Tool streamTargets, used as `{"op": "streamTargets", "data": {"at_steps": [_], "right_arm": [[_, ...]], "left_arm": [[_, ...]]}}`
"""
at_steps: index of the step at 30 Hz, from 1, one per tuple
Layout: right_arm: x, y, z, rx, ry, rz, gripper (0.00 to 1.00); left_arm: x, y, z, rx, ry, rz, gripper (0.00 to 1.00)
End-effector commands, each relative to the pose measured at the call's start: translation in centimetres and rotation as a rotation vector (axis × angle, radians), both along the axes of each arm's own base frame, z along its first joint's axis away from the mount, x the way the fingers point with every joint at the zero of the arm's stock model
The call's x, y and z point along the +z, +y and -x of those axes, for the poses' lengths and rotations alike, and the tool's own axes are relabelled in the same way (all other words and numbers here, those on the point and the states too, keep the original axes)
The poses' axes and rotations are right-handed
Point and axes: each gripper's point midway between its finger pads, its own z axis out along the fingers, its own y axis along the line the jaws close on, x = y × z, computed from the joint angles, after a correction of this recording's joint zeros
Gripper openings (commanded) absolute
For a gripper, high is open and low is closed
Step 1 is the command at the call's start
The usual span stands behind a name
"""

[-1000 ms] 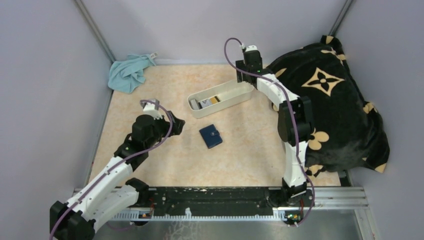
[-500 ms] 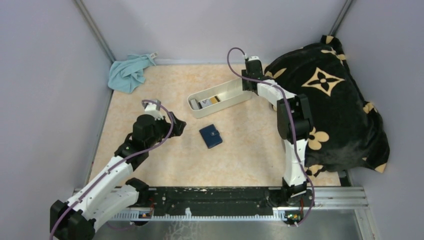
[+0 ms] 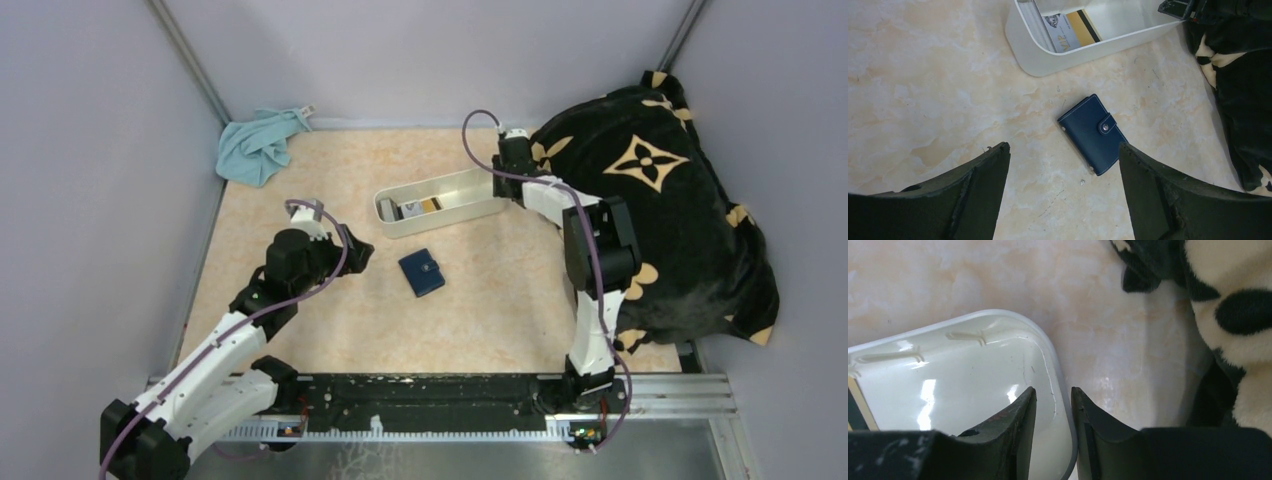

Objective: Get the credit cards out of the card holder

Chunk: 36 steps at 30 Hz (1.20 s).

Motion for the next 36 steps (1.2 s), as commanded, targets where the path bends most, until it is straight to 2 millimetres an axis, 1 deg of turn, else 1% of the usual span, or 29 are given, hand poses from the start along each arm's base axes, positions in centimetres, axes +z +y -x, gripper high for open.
{"op": "streamTargets", "data": {"at_steps": [1, 9, 13, 18, 22, 33, 36], "right_arm": [[3.6, 0.7, 1.2, 0.013, -0.063, -0.067, 0.34], [6.5, 1.0, 3.8, 0.024, -0.087, -0.114, 0.38], [7.0, 0.8, 5.1, 0.035, -0.081, -0.120, 0.40], [6.4, 0.7, 5.6, 0.055, -0.057, -0.094, 0.43], [5.2, 0.5, 5.8, 0.062, -0.024, -0.059, 0.45], [2.5, 0.7, 7.0, 0.075, 0.020, -0.043, 0.45], [2.3, 1.1, 7.2, 0.085, 0.020, -0.047, 0.45]], "left_arm": [[1.1, -0.7, -0.1, -0.027, -0.023, 0.015, 0.86], [1.1, -0.6, 0.1, -0.029, -0.026, 0.018, 0.86], [1.1, -0.7, 0.2, -0.035, -0.027, 0.021, 0.86], [1.1, -0.9, 0.2, -0.042, -0.024, 0.025, 0.85], [1.1, -0.9, 0.2, -0.042, -0.022, 0.025, 0.85], [1.5, -0.9, 0.0, -0.039, -0.020, 0.019, 0.85], [1.5, -0.9, -0.1, -0.038, -0.019, 0.018, 0.85]]}}
